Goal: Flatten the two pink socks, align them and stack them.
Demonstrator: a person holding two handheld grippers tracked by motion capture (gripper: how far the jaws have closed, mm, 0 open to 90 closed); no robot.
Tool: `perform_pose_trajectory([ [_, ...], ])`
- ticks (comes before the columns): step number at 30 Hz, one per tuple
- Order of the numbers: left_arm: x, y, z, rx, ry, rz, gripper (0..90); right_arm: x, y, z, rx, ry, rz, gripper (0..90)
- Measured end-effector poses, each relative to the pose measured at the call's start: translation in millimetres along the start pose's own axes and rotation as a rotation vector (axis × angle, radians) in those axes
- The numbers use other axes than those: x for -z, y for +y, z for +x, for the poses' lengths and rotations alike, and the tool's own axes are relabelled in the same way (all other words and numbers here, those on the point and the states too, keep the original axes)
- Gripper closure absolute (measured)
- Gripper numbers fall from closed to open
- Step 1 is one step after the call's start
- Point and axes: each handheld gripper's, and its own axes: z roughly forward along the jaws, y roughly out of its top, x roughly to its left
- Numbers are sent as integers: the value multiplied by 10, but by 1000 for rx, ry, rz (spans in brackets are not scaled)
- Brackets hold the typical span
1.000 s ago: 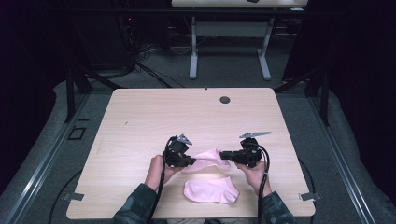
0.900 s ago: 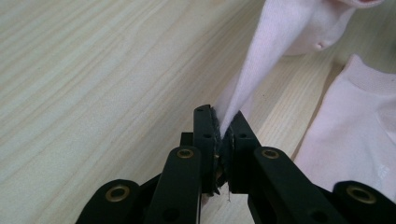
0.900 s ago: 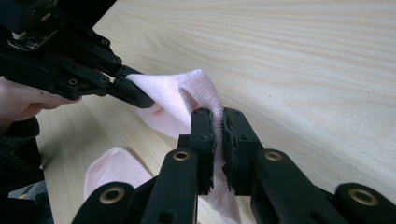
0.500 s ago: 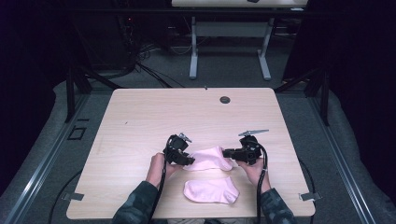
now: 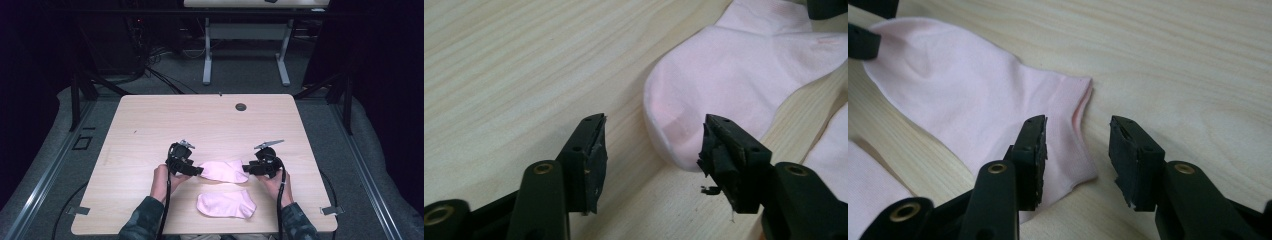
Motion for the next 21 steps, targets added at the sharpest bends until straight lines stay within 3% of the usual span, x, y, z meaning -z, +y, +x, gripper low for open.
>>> perform_pose_trajectory([
  [3,-8,-2,-2,4,1,4,487,-24,-8,29,24,-9,14,598],
  [4,-9,2,-18,-6,5,0,550,-48,-8,59,53,-19,27,619],
  [7,-8,7,-34,-15,27,-4,638,-74,-8,85,72,-42,43,644],
  [10,-35,1,-36,-20,26,9,724,-88,-11,113,109,-68,47,740],
  [17,-123,-47,-52,-37,41,27,886,-86,-51,85,99,-33,30,843],
  [21,-131,-70,-60,-35,41,13,895,-74,-74,63,88,-14,11,849],
])
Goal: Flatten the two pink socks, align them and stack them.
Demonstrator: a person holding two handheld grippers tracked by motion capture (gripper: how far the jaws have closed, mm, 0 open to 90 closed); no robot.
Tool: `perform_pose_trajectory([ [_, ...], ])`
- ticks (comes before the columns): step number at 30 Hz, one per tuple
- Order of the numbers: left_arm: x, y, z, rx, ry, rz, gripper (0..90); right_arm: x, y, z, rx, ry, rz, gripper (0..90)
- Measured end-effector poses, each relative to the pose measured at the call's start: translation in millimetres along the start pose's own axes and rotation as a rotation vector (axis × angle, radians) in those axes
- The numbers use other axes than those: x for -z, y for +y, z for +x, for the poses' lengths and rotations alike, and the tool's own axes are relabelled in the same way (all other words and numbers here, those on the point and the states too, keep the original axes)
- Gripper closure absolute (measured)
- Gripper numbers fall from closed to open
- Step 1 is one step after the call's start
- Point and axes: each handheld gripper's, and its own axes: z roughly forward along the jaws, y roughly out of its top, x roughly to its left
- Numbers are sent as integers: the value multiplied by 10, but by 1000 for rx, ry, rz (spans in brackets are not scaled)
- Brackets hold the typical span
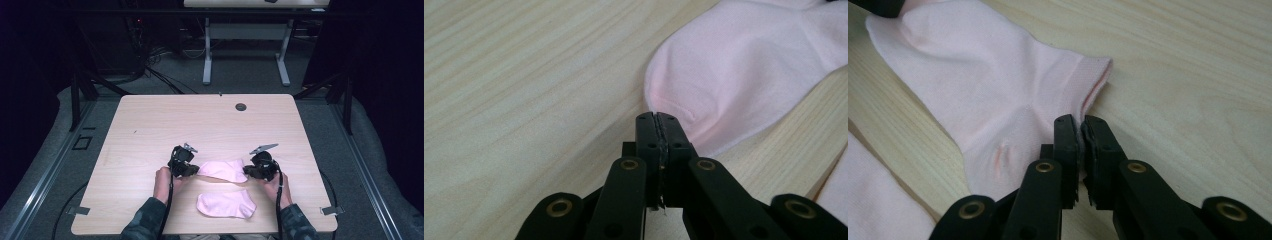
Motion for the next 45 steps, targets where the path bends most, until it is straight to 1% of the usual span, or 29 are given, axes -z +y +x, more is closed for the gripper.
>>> perform_pose_trajectory([
  [4,98,-1,-46,-11,-12,-31,896,141,-22,14,-7,12,-32,850],
  [5,136,-2,-63,-12,-23,-40,896,268,-26,30,-13,23,-60,850],
  [6,182,-4,-84,-7,-31,-53,896,268,-26,30,-13,23,-60,850],
  [7,286,-4,-128,-8,-40,-74,897,413,-32,56,-7,26,-71,850],
  [10,454,-11,-209,-9,-59,-99,897,614,-43,119,0,36,-95,849],
  [11,454,-11,-209,-9,-59,-99,897,614,-43,119,0,36,-95,849],
  [13,570,-39,-281,-6,-68,-112,897,739,-51,179,8,46,-98,849],
  [17,750,-190,-417,7,-100,-127,896,939,-179,374,61,61,-78,849],
  [18,767,-245,-455,6,-108,-117,896,939,-179,374,61,61,-78,849],
  [19,763,-361,-537,8,-126,-97,897,965,-271,431,67,67,-60,848],
  [20,763,-361,-537,8,-126,-97,896,965,-271,431,67,67,-60,848],
  [22,730,-468,-608,6,-122,-72,896,955,-358,480,68,79,-41,848],
  [23,656,-559,-649,1,-106,-51,896,912,-434,512,66,90,-26,848],
  [24,656,-559,-649,1,-106,-51,896,912,-434,512,66,90,-26,848],
  [25,570,-630,-656,8,-113,-23,896,831,-498,518,58,94,-9,847],
  [28,498,-691,-664,14,-110,-11,896,740,-554,515,47,98,11,846],
  [29,451,-727,-676,3,-103,4,895,662,-602,506,43,82,16,845],
  [31,439,-737,-683,0,-108,2,894,634,-614,503,44,86,27,844],
  [32,430,-747,-694,-7,-91,0,889,584,-634,506,40,74,24,842],
  [34,433,-748,-692,-12,-88,-2,883,557,-645,505,44,78,33,837],
  [36,437,-751,-687,-15,-66,-7,854,542,-652,501,43,80,30,834],
  [37,440,-755,-679,-15,-74,-11,815,536,-658,499,42,83,33,831],
  [39,471,-755,-666,-14,-51,-28,635,540,-669,483,39,86,35,765],
  [40,471,-755,-666,-14,-51,-28,583,540,-669,483,39,86,35,765],
  [41,523,-753,-652,-21,-38,-50,508,572,-671,471,34,94,10,668],
  [42,523,-753,-652,-21,-38,-50,421,572,-671,471,34,94,10,668],
  [43,554,-752,-647,-21,-27,-64,421,600,-668,464,29,97,-2,586],
  [44,624,-741,-620,-18,-11,-87,305,664,-657,443,29,88,-35,504],
  [45,660,-737,-602,-20,2,-101,254,705,-651,431,28,89,-56,441],
])
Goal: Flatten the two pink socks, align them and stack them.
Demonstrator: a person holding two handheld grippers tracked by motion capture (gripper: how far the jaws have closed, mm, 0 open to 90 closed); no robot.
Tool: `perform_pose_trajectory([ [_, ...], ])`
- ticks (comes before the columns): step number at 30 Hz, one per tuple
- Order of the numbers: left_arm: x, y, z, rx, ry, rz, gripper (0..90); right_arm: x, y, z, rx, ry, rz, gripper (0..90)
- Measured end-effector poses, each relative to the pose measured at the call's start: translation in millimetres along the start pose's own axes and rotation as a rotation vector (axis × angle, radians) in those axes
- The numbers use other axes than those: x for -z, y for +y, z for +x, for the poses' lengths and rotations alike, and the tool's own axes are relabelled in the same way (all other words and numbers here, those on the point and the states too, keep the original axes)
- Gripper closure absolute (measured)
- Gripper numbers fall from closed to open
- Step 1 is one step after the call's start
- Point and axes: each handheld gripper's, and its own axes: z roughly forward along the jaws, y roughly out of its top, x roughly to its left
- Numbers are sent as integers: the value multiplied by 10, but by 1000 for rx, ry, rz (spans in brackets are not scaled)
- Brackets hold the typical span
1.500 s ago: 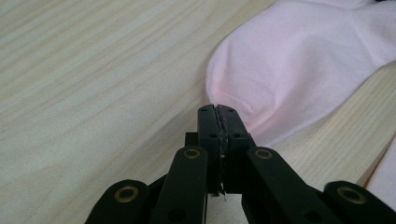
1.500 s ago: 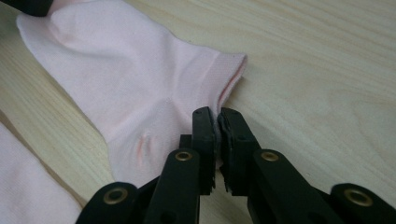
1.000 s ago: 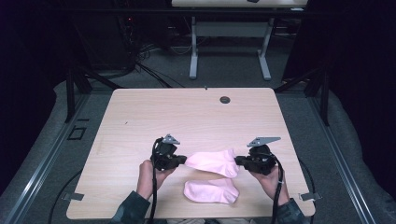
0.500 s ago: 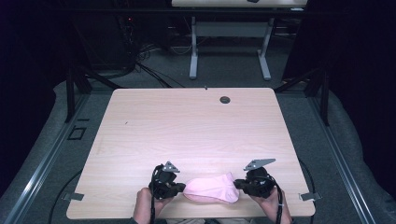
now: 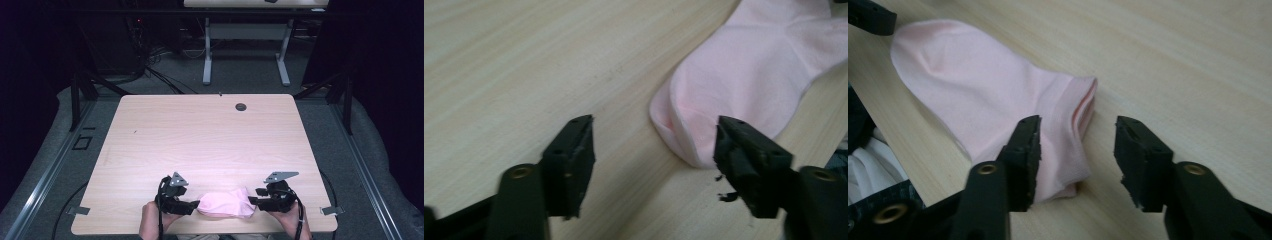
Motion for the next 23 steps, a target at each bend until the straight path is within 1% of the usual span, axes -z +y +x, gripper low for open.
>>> perform_pose_trajectory([
  [1,0,0,0,0,0,0,222,0,0,0,0,0,0,441],
  [2,63,11,44,4,24,-19,188,82,20,-27,2,-23,-27,335],
  [3,98,13,78,2,34,-27,158,119,28,-41,3,-31,-42,293],
  [5,159,3,139,12,60,-52,137,186,36,-78,5,-64,-67,214],
  [6,189,-4,175,14,74,-57,113,216,36,-103,9,-81,-76,184],
  [7,212,-14,214,15,91,-57,82,240,28,-130,2,-93,-95,159],
  [8,212,-14,214,15,91,-57,59,240,28,-130,2,-93,-95,159],
  [9,232,-28,254,21,106,-63,59,268,19,-162,-7,-100,-102,143],
  [10,250,-48,300,23,121,-67,44,293,7,-197,-7,-118,-106,138],
  [11,260,-72,352,24,136,-70,30,314,-10,-225,-11,-144,-114,127],
  [12,260,-106,405,36,153,-71,19,326,-33,-261,-17,-168,-126,110],
  [13,247,-182,525,56,195,-62,1,323,-89,-354,-41,-210,-124,54],
  [14,247,-182,525,56,195,-62,1,313,-126,-405,-52,-232,-126,47],
  [15,231,-228,582,71,210,-68,1,313,-126,-405,-52,-232,-126,47],
  [16,216,-272,639,81,228,-64,0,282,-203,-517,-82,-262,-114,5],
  [17,169,-356,733,101,256,-60,0,258,-241,-573,-100,-268,-112,0],
  [18,169,-356,733,101,256,-60,0,258,-241,-573,-100,-268,-112,0],
  [19,122,-426,808,117,287,-52,0,227,-312,-667,-122,-290,-106,0],
  [20,122,-426,808,117,287,-52,0,227,-312,-667,-122,-290,-106,0],
  [21,86,-481,871,131,306,-43,0,208,-362,-736,-134,-307,-101,0],
  [23,73,-502,893,133,311,-42,0,205,-380,-764,-142,-309,-104,0],
])
